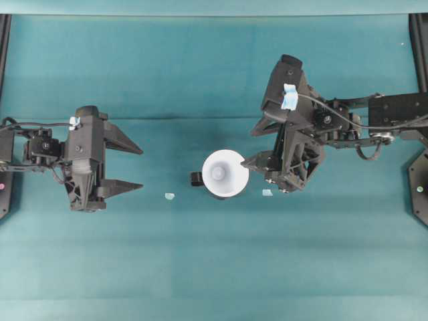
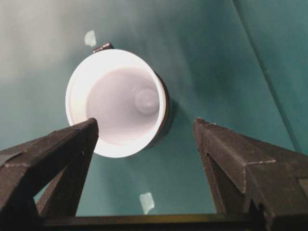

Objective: Put the paper cup into the moved cup holder.

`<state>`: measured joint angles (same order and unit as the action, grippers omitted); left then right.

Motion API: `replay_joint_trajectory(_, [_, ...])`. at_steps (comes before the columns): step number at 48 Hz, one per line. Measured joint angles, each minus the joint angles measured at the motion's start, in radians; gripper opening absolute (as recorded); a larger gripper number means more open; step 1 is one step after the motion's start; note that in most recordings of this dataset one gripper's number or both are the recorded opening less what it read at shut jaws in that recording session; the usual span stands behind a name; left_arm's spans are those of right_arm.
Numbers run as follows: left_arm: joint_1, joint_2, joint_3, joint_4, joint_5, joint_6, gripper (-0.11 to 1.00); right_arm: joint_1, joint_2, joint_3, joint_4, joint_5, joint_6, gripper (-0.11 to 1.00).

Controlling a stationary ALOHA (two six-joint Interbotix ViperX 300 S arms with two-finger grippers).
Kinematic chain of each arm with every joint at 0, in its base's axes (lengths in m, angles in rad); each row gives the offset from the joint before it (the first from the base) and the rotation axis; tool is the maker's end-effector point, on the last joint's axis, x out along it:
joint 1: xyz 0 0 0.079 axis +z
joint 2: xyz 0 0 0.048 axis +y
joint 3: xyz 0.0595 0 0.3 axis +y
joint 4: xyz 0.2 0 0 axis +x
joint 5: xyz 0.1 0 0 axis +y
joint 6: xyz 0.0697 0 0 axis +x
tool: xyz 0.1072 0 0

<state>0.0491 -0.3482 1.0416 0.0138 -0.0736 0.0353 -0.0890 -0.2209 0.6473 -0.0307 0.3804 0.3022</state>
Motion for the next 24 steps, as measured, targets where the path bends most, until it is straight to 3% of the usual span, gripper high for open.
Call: replay_joint_trajectory(24, [0.000,0.000,0.000,0.002,0.000,0.000,0.80,0.006,0.002,0.000,0.002,-0.002,-0.002,0.88])
